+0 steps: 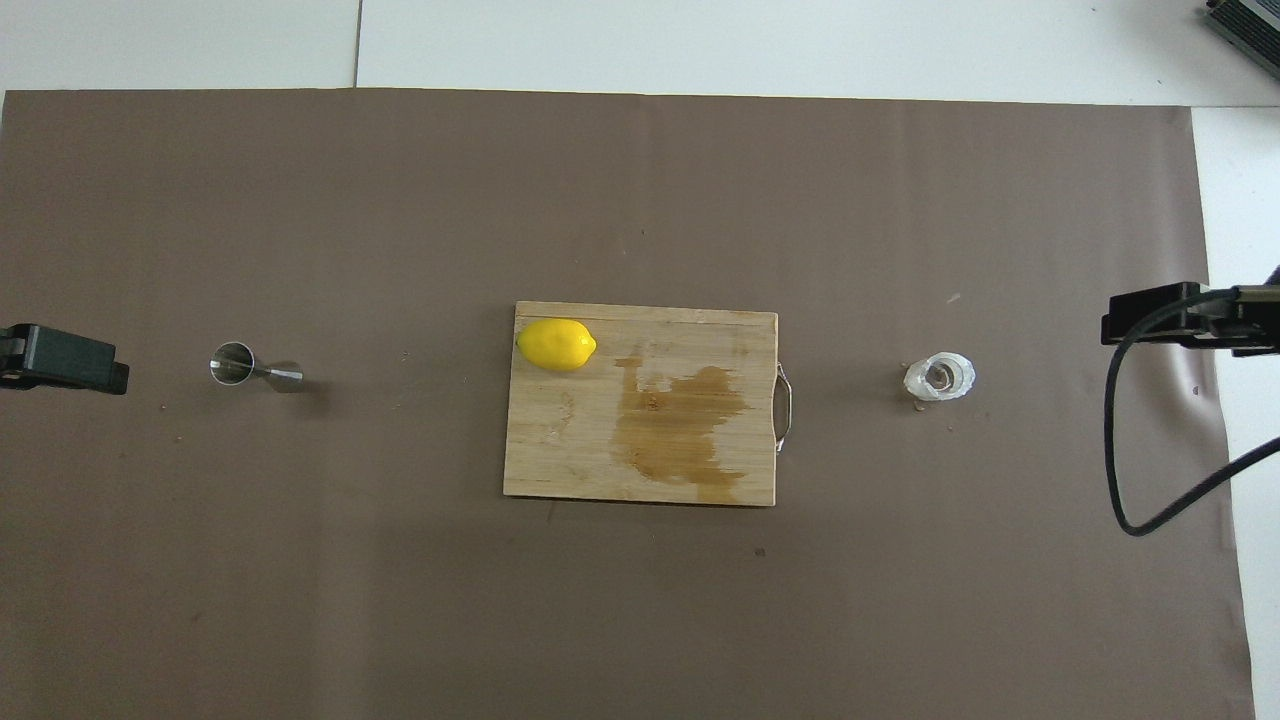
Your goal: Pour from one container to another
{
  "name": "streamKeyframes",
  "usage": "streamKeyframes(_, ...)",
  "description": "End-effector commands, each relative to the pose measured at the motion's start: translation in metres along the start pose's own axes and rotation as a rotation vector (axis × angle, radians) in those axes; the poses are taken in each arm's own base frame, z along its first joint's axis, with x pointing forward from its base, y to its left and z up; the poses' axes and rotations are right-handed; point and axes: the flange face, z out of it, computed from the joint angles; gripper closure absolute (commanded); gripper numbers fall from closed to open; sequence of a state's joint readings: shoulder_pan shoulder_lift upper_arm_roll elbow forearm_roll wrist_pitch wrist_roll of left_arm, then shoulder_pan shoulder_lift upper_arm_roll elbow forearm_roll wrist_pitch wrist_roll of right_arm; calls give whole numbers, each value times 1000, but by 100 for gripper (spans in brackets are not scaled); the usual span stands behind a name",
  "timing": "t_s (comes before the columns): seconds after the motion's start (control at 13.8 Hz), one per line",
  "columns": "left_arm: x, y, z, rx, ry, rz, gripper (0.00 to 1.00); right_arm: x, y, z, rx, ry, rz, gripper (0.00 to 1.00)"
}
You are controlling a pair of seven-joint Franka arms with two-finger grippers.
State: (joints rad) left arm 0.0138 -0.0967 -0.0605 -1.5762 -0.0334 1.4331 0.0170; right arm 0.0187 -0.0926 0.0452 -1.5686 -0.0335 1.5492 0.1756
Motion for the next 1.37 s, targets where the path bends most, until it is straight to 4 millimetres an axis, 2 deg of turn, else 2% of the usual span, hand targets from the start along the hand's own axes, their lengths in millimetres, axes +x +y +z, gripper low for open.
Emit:
streamKeyframes(0.0, -10, 0, 1, 10, -11, 11, 0, -5, 4, -3, 17, -9, -8, 0)
streamKeyframes(1.3, -13, -1, -1, 10, -8, -4, 0, -5, 4, -3, 17, -9, -8, 0)
